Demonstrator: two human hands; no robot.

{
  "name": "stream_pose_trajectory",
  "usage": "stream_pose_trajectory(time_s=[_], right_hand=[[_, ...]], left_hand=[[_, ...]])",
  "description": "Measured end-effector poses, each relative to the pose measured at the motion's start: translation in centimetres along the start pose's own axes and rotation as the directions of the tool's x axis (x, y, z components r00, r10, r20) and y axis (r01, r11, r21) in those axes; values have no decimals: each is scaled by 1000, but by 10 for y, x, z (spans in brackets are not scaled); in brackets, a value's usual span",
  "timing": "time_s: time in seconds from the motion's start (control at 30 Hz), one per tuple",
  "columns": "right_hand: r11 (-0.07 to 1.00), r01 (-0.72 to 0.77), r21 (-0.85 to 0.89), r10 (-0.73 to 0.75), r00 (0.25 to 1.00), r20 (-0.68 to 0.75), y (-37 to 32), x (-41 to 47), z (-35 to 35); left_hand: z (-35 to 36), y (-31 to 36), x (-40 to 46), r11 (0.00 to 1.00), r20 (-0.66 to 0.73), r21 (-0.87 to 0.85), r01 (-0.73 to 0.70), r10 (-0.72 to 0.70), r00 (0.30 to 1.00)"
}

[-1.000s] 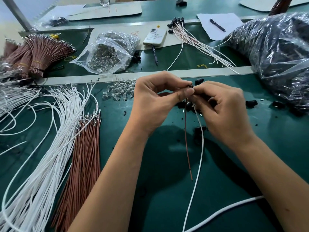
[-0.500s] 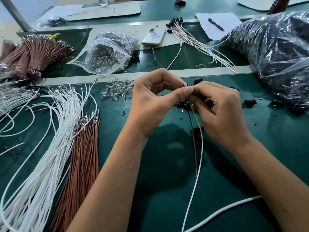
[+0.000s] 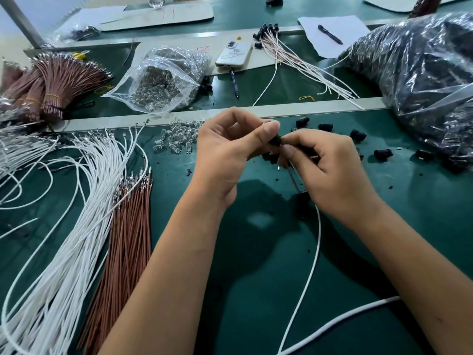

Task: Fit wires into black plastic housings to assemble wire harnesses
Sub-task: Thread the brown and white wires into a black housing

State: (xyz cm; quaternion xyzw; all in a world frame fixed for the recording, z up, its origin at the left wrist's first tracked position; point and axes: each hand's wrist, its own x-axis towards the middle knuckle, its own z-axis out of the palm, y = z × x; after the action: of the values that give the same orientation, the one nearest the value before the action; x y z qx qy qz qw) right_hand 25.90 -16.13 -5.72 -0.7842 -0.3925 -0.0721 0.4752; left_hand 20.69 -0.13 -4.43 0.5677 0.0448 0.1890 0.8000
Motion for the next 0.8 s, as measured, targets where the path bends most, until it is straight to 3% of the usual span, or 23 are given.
stream_pose_trajectory(time_s=[0.13, 0.27, 0.53, 0.6, 0.7, 0.8], right_hand=[[985, -153, 80, 146, 985, 89, 4, 1, -1], [981, -178, 76, 174, 983, 54, 10, 2, -8], [982, -172, 80, 170, 985, 40, 10, 2, -9], [959, -227, 171, 217, 973, 74, 9, 3, -11], [816, -366, 447, 302, 930, 209, 8, 5, -17], [754, -439, 489, 304, 893, 333, 11, 7, -28]], left_hand=[[-6, 3, 3, 981, -137, -157, 110, -132, 982], [-19, 6, 9, 967, -216, -223, 124, -173, 961], [-13, 1, 6, 959, -105, -179, 222, -243, 964], [-12, 1, 6, 965, -96, -181, 191, -210, 973], [-12, 4, 7, 950, -93, -283, 135, -167, 982], [-21, 9, 11, 907, -146, -415, 73, -145, 979]])
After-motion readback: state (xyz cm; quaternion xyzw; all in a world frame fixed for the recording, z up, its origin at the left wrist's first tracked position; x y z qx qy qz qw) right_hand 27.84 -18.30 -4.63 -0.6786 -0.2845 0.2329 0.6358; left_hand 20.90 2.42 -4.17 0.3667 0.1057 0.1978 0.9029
